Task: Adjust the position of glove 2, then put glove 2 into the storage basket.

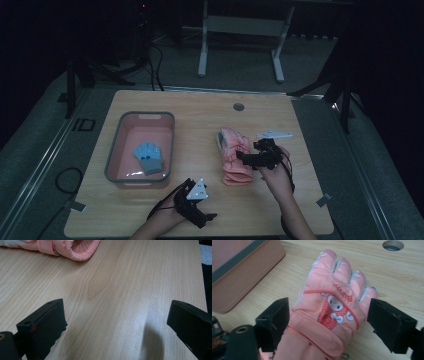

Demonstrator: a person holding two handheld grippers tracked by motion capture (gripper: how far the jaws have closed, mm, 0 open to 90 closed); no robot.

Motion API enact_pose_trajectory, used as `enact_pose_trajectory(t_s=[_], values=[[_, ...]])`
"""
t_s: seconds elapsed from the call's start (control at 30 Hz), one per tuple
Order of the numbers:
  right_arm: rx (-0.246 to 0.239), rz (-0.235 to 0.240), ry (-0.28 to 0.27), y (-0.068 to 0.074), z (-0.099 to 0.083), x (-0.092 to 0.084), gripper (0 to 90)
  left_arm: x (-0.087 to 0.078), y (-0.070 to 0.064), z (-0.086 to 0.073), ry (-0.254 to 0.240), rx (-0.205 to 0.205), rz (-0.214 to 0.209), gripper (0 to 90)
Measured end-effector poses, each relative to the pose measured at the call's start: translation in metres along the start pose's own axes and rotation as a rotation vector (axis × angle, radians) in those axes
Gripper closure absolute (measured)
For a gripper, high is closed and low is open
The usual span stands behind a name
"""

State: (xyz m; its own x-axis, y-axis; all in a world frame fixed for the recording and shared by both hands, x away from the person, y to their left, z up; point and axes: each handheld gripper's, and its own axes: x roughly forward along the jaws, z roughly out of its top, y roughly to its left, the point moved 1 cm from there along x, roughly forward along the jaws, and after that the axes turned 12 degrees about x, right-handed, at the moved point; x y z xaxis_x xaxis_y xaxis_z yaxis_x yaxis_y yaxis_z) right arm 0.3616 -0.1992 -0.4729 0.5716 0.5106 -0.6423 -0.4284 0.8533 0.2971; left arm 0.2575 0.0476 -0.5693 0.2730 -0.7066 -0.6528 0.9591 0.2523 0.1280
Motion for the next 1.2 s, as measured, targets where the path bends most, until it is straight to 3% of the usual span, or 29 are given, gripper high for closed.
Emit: enact_pose_trajectory(t_s=[0.03,0.17,0.2,0.3,0.33,0.4,0.53,0.6,0.67,0.8,0.9,0.93,1.0,1.07,1.13,1.2], values=[[-0.008,-0.01,-0.006,-0.002,0.0,-0.002,15.1,0.0,0.0,0.0,0.003,-0.001,0.004,2.1],[-0.028,0.023,-0.033,-0.008,0.001,-0.009,14.6,0.0,0.001,0.002,0.006,-0.014,0.013,2.1],[-0.087,0.004,-0.065,-0.011,0.0,-0.013,14.6,-0.001,0.001,0.003,0.005,-0.017,0.016,2.1],[-0.177,-0.037,-0.1,-0.014,-0.001,-0.019,14.0,-0.003,0.002,0.007,0.008,-0.032,0.025,2.0],[-0.187,-0.051,-0.114,-0.016,-0.002,-0.021,14.1,-0.005,0.002,0.01,0.012,-0.04,0.026,2.1],[-0.179,-0.057,-0.113,-0.022,-0.001,-0.028,14.3,-0.01,0.003,0.017,-0.004,-0.058,0.057,2.1],[-0.103,-0.073,-0.074,-0.036,0.0,-0.04,13.8,-0.026,0.006,0.035,-0.031,-0.099,0.087,2.1],[-0.093,-0.068,-0.093,-0.041,-0.001,-0.046,10.6,-0.032,0.01,0.045,-0.04,-0.12,0.094,2.1],[-0.089,-0.025,-0.095,-0.043,-0.001,-0.051,10.5,-0.035,0.015,0.055,-0.03,-0.121,0.115,2.1],[-0.079,-0.009,-0.086,-0.046,-0.002,-0.052,11.4,-0.038,0.03,0.079,-0.039,-0.116,0.139,2.2],[-0.08,-0.02,-0.07,-0.049,-0.002,-0.05,21.5,-0.036,0.045,0.099,-0.032,-0.093,0.19,2.2],[-0.08,-0.02,-0.07,-0.049,-0.002,-0.05,21.5,-0.036,0.045,0.099,-0.032,-0.093,0.19,2.1],[-0.088,-0.024,-0.061,-0.05,0.001,-0.044,33.4,-0.031,0.07,0.118,-0.045,-0.117,0.215,2.2],[-0.101,-0.025,-0.045,-0.05,0.002,-0.04,40.2,-0.027,0.08,0.127,-0.038,-0.123,0.244,2.2],[-0.101,-0.051,-0.061,-0.05,0.005,-0.037,46.7,-0.021,0.089,0.137,-0.02,-0.103,0.284,2.2],[-0.091,-0.033,-0.057,-0.05,0.009,-0.032,52.2,-0.015,0.095,0.144,-0.014,-0.104,0.282,2.1]])
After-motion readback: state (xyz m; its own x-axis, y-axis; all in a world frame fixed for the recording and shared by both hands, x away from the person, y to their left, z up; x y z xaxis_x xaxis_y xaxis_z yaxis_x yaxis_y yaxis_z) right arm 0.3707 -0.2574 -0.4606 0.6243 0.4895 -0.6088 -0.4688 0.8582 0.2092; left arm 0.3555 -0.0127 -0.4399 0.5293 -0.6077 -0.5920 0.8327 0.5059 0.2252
